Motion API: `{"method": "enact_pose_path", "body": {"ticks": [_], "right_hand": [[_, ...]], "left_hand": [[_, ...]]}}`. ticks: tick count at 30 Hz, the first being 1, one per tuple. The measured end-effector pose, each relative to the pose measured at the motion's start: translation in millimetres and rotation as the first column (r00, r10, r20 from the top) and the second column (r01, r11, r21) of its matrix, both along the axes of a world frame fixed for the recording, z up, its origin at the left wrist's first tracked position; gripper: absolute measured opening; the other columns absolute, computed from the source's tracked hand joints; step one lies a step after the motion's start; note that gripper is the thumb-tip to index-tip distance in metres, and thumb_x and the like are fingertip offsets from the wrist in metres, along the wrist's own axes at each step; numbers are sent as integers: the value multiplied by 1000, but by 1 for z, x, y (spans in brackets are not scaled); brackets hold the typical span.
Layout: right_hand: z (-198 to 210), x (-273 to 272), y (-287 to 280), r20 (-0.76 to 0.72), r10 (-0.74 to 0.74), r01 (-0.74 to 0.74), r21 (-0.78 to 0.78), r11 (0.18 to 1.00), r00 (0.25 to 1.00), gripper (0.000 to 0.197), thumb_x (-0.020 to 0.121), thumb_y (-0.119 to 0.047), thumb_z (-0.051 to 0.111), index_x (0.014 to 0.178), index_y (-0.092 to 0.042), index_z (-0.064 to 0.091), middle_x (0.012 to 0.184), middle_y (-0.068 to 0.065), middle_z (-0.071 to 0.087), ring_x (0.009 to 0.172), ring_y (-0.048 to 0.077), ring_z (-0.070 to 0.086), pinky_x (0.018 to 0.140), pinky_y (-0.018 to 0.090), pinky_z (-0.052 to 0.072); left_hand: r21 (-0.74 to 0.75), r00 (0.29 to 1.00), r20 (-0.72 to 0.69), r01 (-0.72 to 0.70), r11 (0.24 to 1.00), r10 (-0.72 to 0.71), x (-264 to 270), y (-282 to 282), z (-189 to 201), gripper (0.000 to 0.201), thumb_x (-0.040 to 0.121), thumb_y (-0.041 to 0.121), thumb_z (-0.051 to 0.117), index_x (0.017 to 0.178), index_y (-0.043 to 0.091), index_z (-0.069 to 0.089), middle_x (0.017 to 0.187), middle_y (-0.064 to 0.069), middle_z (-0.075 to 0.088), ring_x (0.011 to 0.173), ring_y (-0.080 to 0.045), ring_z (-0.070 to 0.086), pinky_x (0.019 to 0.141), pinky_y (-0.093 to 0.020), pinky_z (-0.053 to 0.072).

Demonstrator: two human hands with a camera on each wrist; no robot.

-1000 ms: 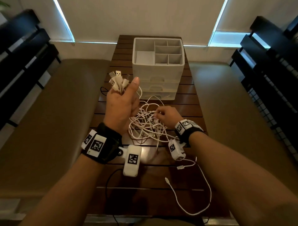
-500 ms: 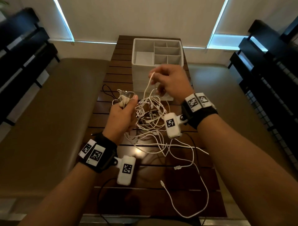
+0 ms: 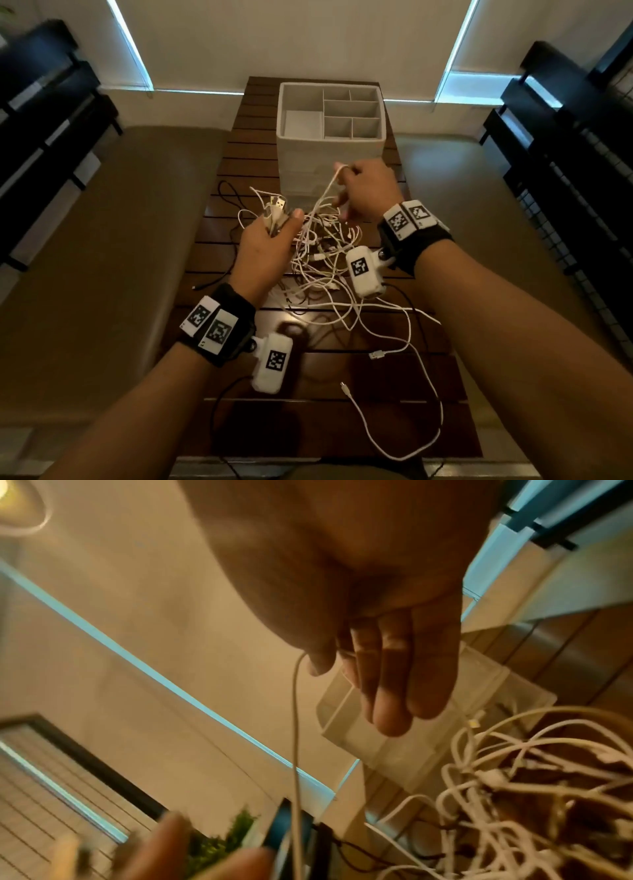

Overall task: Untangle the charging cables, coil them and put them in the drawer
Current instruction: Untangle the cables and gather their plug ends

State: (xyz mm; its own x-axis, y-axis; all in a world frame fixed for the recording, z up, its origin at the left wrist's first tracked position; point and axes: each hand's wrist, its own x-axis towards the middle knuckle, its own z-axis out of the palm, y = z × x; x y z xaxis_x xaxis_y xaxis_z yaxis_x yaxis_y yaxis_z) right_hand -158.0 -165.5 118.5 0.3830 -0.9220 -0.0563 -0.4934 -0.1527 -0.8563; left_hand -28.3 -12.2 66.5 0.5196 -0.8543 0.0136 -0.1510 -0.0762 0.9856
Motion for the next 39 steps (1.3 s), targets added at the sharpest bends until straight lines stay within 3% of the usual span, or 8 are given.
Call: {"method": "enact_pose_path", "body": {"ticks": [3,7,12,19,26,29,34,39], "right_hand": [[16,0,5,211,144,-158,49,986,967,26,106,-33,55,115,-8,60,104,15,74,59,27,71,51,38,60],[26,8,-1,91,165,-143,-215,966,982,31,101,-42,62,110,-13,61,100,6,72,61,23,73,50,32,60],[-10,-12,-25,39,-2,-8,256,967,999,41,108,-42,50,112,-3,62,103,21,76,59,28,71,51,37,60],[33,3,-17,496,46,55,-187,981,867,12,104,-19,60,110,-12,68,99,8,77,68,27,75,54,42,63],[45,-8,-18,365,6,-8,3,1000,931,55,91,-55,71,125,-14,59,113,6,68,88,27,77,63,55,64],[58,-9,-12,412,74,95,-374,923,908,52,86,-49,78,126,-21,62,119,-2,68,106,16,71,78,41,64],[56,-20,-9,-18,-41,18,-672,740,999,73,81,-71,68,140,-30,55,137,-10,59,136,18,46,112,52,41],[36,-22,1,-580,-73,-300,-519,801,811,81,84,-89,40,142,-34,51,156,-2,48,152,27,29,116,79,9]], "left_hand": [[-33,997,75,2,999,0,4,5,-8,40,92,52,74,100,13,73,81,7,69,73,-3,64,70,-25,53],[-63,977,59,208,976,-205,-4,17,3,43,95,45,69,61,22,57,55,5,45,50,-9,40,53,-22,37],[-116,967,30,256,960,-254,-2,43,9,56,99,37,66,54,15,42,52,-5,33,49,-21,29,51,-27,31],[122,993,-105,58,991,-46,16,27,-28,61,97,47,70,49,23,42,50,0,37,49,-17,36,54,-30,31],[143,995,-88,-25,989,38,21,14,-27,63,100,44,67,43,24,50,43,8,43,41,-8,41,53,-29,35],[176,994,-101,-32,984,51,20,11,-28,59,99,48,67,47,24,51,45,9,43,44,-10,41,55,-30,36],[230,971,-206,-77,970,126,29,10,-31,51,98,48,69,60,19,52,44,7,42,37,-11,37,48,-27,29],[196,951,-271,-100,975,152,27,15,-31,46,99,41,69,65,16,53,43,9,40,35,-9,33,41,-19,27]]}}
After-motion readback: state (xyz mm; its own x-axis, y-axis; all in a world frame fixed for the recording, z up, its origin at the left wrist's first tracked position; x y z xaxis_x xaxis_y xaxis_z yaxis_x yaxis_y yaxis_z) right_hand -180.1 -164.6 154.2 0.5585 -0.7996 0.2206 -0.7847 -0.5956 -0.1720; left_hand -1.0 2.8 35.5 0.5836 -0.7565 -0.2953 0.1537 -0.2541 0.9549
